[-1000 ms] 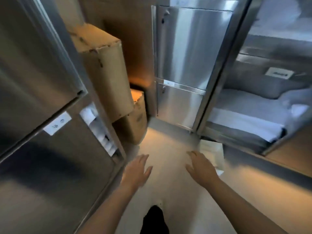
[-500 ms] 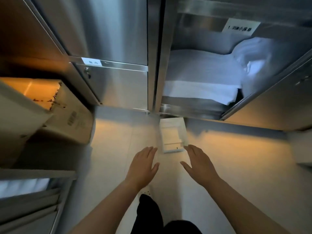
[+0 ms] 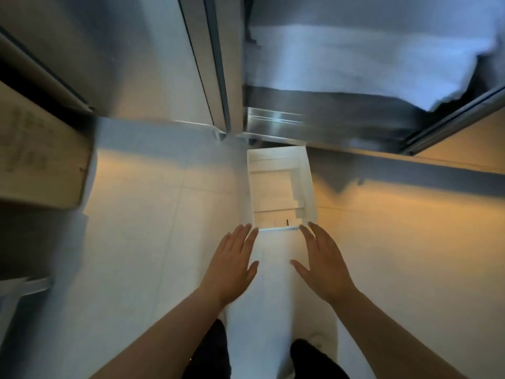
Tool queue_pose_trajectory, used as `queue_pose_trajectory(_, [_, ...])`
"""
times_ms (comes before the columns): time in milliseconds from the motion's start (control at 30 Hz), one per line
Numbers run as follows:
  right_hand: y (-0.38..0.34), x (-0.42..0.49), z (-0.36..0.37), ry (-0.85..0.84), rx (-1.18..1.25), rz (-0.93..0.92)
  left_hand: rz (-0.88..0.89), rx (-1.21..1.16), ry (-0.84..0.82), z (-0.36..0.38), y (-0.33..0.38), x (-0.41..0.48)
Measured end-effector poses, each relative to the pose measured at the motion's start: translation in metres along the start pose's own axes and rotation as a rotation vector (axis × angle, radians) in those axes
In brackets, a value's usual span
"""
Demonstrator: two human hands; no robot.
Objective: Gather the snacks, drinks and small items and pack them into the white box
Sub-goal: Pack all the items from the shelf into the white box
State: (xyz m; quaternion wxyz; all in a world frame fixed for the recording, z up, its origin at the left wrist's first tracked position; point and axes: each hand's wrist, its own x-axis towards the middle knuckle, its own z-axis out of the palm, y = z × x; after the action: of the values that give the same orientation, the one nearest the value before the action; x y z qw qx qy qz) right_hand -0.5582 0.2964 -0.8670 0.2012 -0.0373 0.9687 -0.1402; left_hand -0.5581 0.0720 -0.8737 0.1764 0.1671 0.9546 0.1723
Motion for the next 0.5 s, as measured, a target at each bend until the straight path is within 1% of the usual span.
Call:
queue_pose_trajectory(100, [0.035, 0.033, 0.062, -0.008, -0.026, -0.017, 0.049, 0.052, -0.030, 0.068, -0.021, 0.037])
queue_pose_trajectory(200, [0.065, 0.066, 0.116, 0.008, -0.048, -0.062, 0.149, 0.109, -0.030, 0.130, -0.040, 0.074])
queue_pose_trajectory(333, [0.099, 0.100, 0.170, 0.005, -0.114, -0.133, 0.255, 0.209, -0.034, 0.187, -0.055, 0.112])
queue_pose_trajectory(367, [0.106, 0.105, 0.177, 0.028, -0.153, -0.166, 0.284, 0.225, -0.026, 0.196, -0.057, 0.119])
queue_pose_trajectory(433, [0.117, 0.114, 0.186, 0.147, -0.219, -0.249, 0.322, 0.244, -0.001, 0.210, -0.062, 0.131])
queue_pose_trajectory(500, [0.125, 0.123, 0.194, 0.255, -0.270, -0.294, 0.338, 0.259, 0.016, 0.218, -0.067, 0.139])
